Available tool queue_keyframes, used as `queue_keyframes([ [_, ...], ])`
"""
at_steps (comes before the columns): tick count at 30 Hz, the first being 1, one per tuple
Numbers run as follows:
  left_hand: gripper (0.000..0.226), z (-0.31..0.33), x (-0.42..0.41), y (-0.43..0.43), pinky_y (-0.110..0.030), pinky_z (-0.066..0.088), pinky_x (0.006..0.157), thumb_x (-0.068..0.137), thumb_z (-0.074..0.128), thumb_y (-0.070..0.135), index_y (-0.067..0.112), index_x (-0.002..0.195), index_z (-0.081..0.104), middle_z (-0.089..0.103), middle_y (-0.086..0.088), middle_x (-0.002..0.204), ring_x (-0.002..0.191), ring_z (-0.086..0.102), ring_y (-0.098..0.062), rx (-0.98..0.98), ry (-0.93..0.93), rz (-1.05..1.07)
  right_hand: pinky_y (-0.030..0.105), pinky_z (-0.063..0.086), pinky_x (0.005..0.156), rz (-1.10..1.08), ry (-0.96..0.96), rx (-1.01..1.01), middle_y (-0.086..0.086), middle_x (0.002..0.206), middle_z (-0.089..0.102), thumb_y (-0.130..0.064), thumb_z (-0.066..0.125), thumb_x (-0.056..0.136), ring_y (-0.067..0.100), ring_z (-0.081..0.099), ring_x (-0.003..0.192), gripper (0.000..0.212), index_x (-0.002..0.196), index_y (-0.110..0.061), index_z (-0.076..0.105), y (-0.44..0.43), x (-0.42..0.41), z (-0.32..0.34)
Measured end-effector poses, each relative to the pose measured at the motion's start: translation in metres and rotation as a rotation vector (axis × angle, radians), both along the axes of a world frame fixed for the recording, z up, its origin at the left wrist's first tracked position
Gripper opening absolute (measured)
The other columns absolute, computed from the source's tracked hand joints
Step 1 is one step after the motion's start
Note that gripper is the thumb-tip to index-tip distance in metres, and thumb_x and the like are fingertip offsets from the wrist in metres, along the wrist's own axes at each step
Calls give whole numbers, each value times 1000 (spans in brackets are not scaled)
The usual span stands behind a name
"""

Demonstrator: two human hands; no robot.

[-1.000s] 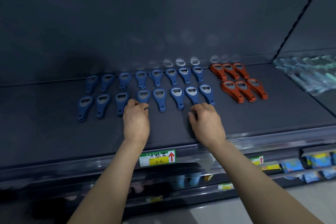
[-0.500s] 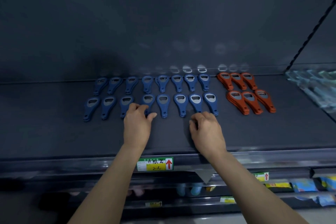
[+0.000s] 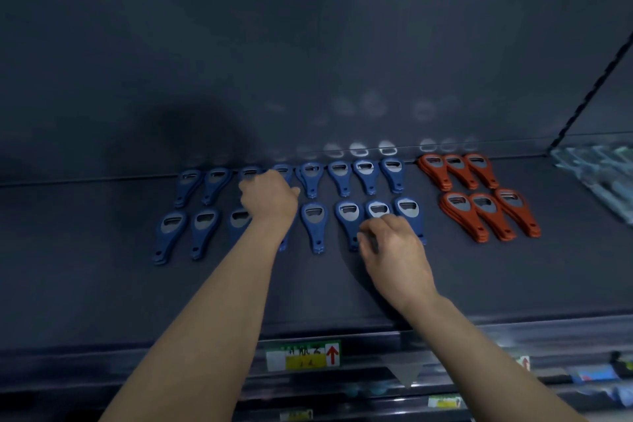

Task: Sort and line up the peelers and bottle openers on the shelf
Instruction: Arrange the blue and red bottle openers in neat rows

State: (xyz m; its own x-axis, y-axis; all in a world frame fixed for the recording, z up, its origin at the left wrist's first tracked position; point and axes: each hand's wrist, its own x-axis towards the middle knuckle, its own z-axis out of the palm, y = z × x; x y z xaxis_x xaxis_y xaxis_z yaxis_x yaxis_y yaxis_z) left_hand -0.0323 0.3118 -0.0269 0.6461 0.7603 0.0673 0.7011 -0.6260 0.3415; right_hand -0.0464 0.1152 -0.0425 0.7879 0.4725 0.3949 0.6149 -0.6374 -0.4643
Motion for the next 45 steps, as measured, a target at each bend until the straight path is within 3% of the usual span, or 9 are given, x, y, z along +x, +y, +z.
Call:
queue_keyframes([
  [8,26,-6,6,2,-33,36,59,87,62,26,9,75,46,63,-14,96,103,51,-34,-18,65,12,38,51,72,3,-39,26,14,86,63,-7,66,83,32,58,86,11,92,0,68,12,6,4],
  [14,22,-8,7,5,-34,39,62,89,60,19,8,74,47,63,-15,97,106,49,-34,-37,54,18,35,48,73,4,-42,20,12,86,63,-8,65,84,30,58,87,12,94,-1,68,16,8,3],
  [28,23,-7,4,5,-35,40,65,87,60,23,7,77,47,61,-15,97,107,47,-35,-55,34,5,37,49,76,-1,-35,8,13,88,63,-6,66,84,30,58,86,11,92,1,68,9,10,3],
  [34,21,-8,-3,3,-39,42,73,91,54,21,2,84,59,62,-18,97,103,49,-35,40,-22,-32,32,46,73,-30,-24,6,11,90,63,-7,65,84,30,58,88,11,93,-2,68,-5,11,0],
  [37,16,-7,-4,-1,-38,39,76,92,50,15,4,82,57,61,-17,95,99,50,-34,128,-89,-117,26,40,73,-59,-25,-6,11,92,63,-8,64,85,28,56,91,13,96,-2,68,-14,13,-3],
  [40,18,-6,-1,-10,-35,34,71,90,49,14,7,74,49,61,-17,89,94,50,-33,97,-163,-186,24,36,72,-80,-21,-12,11,90,63,-9,65,85,29,56,90,14,97,-2,68,-23,12,-3],
  [45,31,-8,17,-23,-38,41,77,88,60,34,3,89,55,63,-16,96,100,51,-33,31,-113,-178,32,45,74,-86,-8,-4,13,90,64,-8,66,84,31,57,89,13,94,-1,69,-34,8,-4],
])
